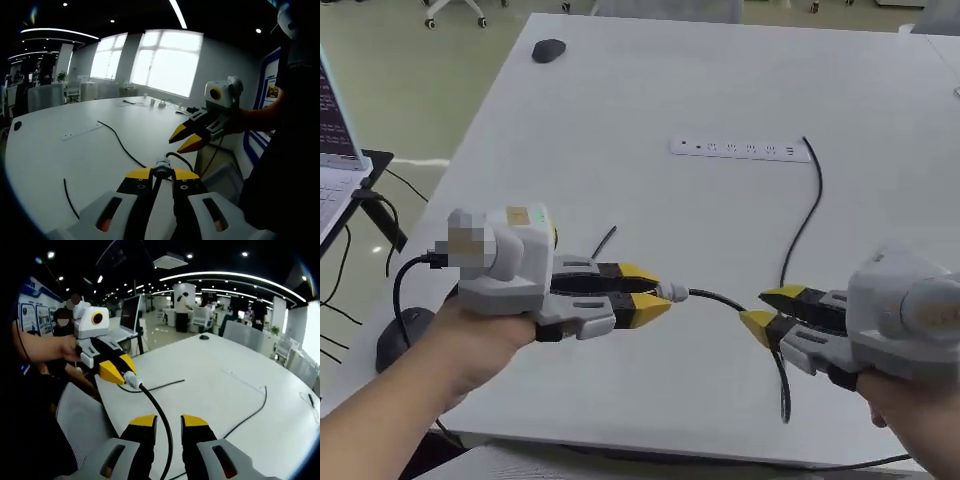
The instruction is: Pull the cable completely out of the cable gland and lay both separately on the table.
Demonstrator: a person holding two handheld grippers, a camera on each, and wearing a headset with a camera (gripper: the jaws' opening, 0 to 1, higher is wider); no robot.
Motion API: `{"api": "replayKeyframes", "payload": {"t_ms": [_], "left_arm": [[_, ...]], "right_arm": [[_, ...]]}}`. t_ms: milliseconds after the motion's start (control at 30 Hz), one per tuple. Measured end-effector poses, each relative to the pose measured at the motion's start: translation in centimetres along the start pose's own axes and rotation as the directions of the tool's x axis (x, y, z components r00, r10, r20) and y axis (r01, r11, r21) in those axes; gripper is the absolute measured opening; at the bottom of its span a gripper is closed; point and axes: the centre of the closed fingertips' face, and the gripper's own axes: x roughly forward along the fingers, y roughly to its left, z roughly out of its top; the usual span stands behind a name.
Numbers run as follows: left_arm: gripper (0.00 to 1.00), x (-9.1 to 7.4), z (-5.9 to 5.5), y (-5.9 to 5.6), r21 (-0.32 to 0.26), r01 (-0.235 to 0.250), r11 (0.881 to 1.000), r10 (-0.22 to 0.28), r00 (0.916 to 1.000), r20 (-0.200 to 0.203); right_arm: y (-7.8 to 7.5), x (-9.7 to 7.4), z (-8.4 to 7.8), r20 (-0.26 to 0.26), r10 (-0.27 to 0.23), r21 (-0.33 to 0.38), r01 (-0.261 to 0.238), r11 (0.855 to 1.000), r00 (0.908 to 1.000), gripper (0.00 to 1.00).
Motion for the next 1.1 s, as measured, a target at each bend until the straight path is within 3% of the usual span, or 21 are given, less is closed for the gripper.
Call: {"api": "replayKeyframes", "payload": {"t_ms": [133,367,767,833,1100], "left_arm": [[0.15,0.2,0.0,-0.2,0.004,0.005,1.0,-0.005,1.0,-0.003],[0.15,0.8,0.0,-0.6,0.019,0.009,1.0,-0.009,0.9999,-0.012],[0.15,1.5,-0.2,-0.9,0.019,0.023,1.0,-0.023,0.9995,-0.022],[0.15,1.6,-0.3,-0.9,0.024,0.024,0.999,-0.023,0.9993,-0.03],[0.15,1.8,-0.2,-0.7,0.026,0.018,0.999,-0.018,0.9994,-0.029]], "right_arm": [[1.0,0.6,1.3,-0.022,0.024,-0.138,-0.027,0.99,0.9995,0.15],[2.1,1.8,1.2,-0.062,0.054,-0.253,-0.068,0.965,0.9966,0.13],[2.4,2.5,0.4,-0.09,0.083,-0.322,-0.108,0.941,0.9925,0.05],[2.2,2.6,0.2,-0.099,0.07,-0.352,-0.101,0.93,0.9926,0.03],[1.9,2.7,0.2,-0.089,0.077,-0.286,-0.099,0.953,0.9931,0.01]]}}
